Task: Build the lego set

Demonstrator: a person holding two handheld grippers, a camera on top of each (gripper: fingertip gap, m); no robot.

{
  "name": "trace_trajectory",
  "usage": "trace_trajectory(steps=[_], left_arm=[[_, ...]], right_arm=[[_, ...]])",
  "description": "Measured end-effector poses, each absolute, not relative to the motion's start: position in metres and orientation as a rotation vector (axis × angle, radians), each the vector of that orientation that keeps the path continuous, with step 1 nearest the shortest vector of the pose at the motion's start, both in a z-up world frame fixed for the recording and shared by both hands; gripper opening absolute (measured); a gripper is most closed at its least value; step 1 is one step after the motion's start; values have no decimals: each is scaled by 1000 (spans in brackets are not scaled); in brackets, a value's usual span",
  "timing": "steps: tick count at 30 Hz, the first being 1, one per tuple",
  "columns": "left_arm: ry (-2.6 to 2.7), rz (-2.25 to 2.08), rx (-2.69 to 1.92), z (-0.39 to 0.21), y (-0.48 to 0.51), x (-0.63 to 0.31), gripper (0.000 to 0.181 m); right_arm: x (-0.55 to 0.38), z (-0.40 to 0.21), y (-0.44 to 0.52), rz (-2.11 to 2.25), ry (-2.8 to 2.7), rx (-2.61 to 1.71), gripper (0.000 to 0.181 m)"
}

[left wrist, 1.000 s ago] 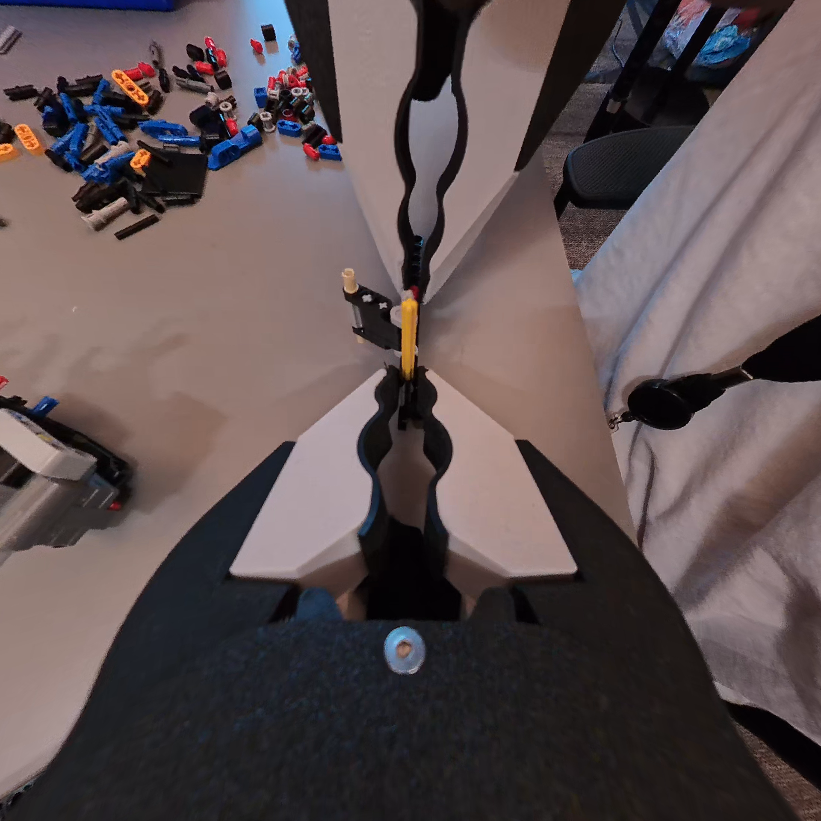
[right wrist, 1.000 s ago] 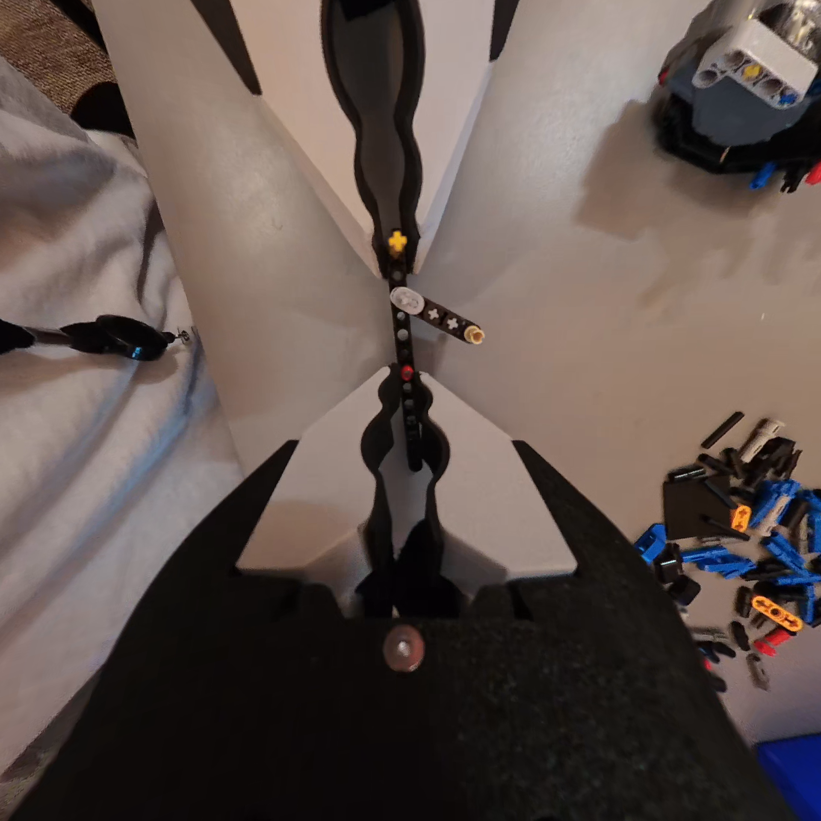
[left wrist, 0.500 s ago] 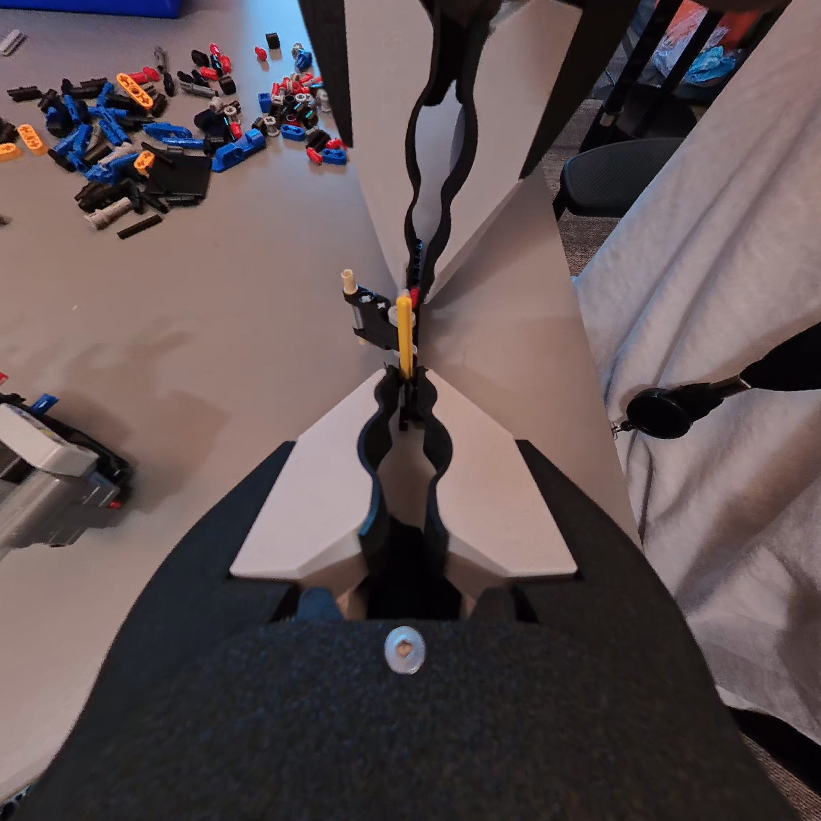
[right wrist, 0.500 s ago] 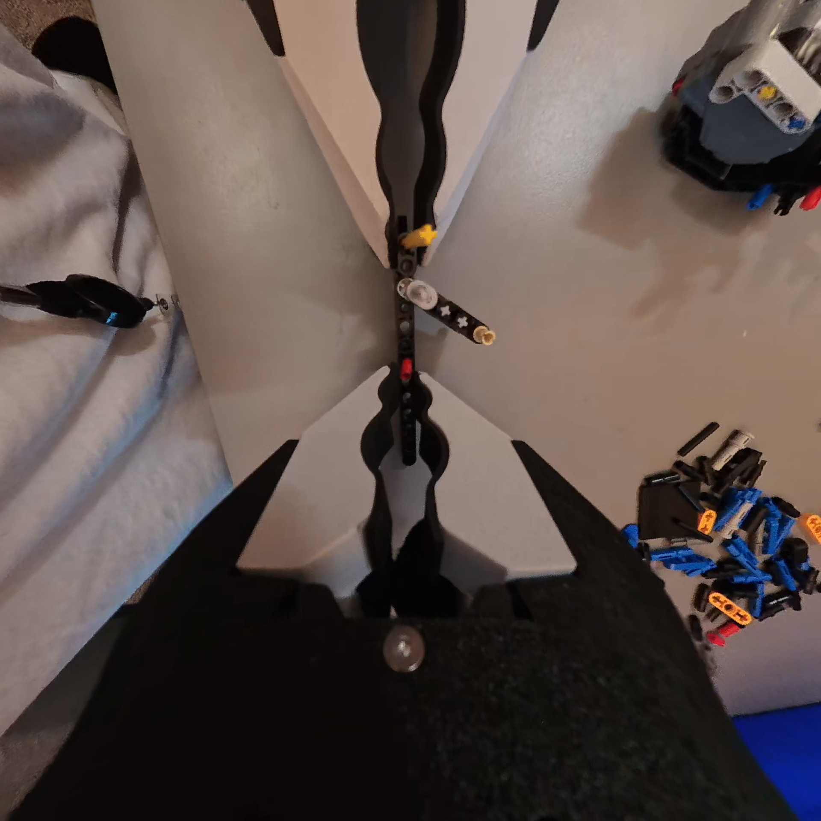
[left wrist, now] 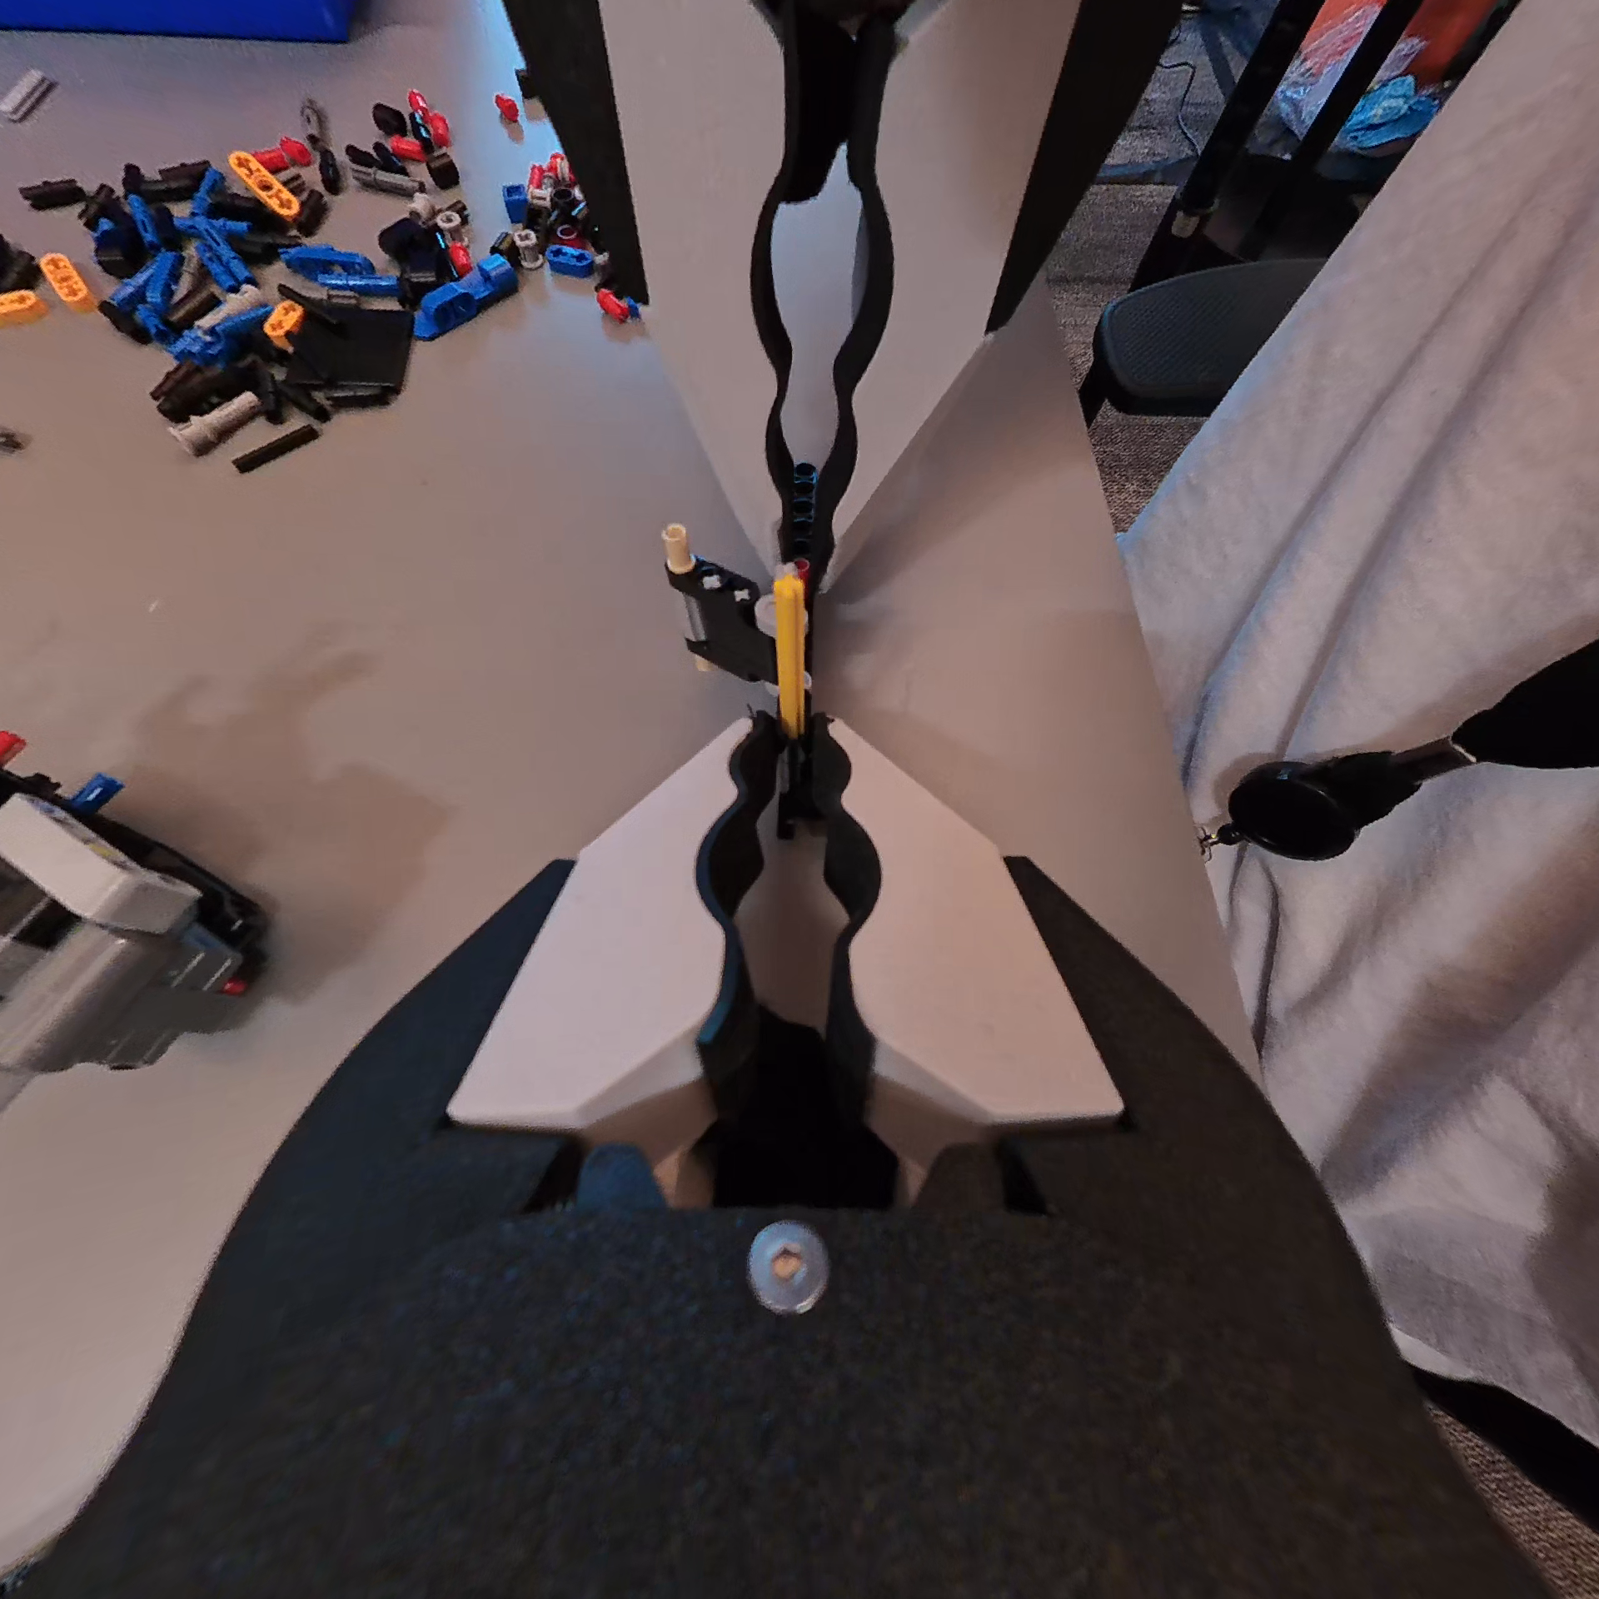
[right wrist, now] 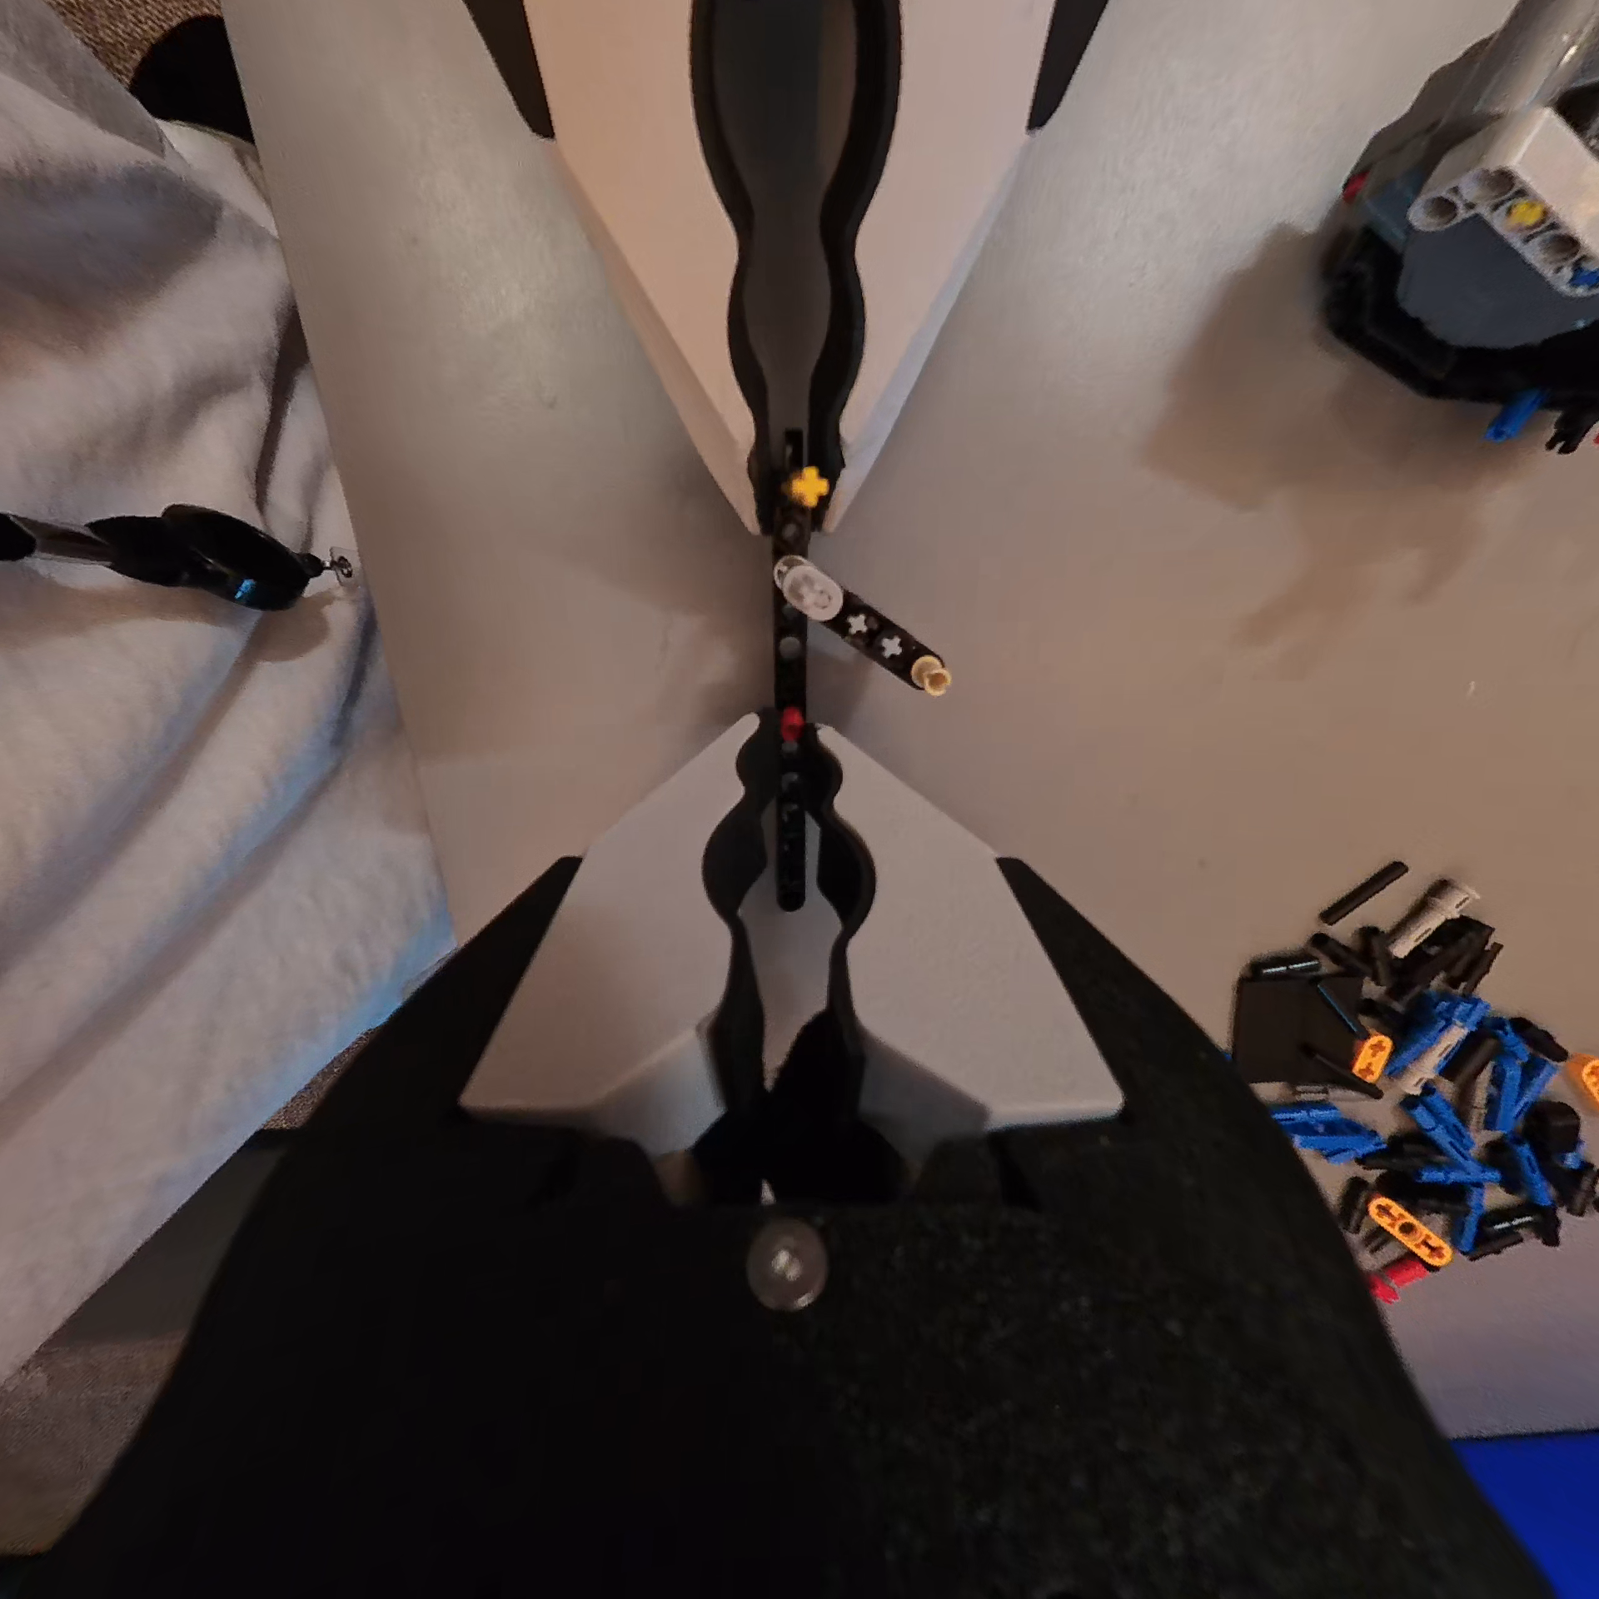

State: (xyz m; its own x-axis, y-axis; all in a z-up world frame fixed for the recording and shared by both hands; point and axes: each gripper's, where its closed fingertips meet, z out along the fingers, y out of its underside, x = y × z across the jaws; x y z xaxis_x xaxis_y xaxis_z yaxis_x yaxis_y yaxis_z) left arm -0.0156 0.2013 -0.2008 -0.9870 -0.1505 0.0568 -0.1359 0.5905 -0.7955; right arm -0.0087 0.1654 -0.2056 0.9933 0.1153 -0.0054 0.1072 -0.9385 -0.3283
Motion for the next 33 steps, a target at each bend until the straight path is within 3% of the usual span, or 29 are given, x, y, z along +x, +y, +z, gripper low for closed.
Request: trace_trajectory(steps=[1,22,33], left_arm=[[2789,-1392,-250,-201,201,-15,6],[2777,-1368,-262,-201,202,-10,6],[2800,-1423,-319,-201,207,-9,6]], right_arm=[[-9,-206,166,43,-156,-2801,3],[-3,-205,167,124,-201,-2845,3],[27,-201,149,71,230,-2369,4]])
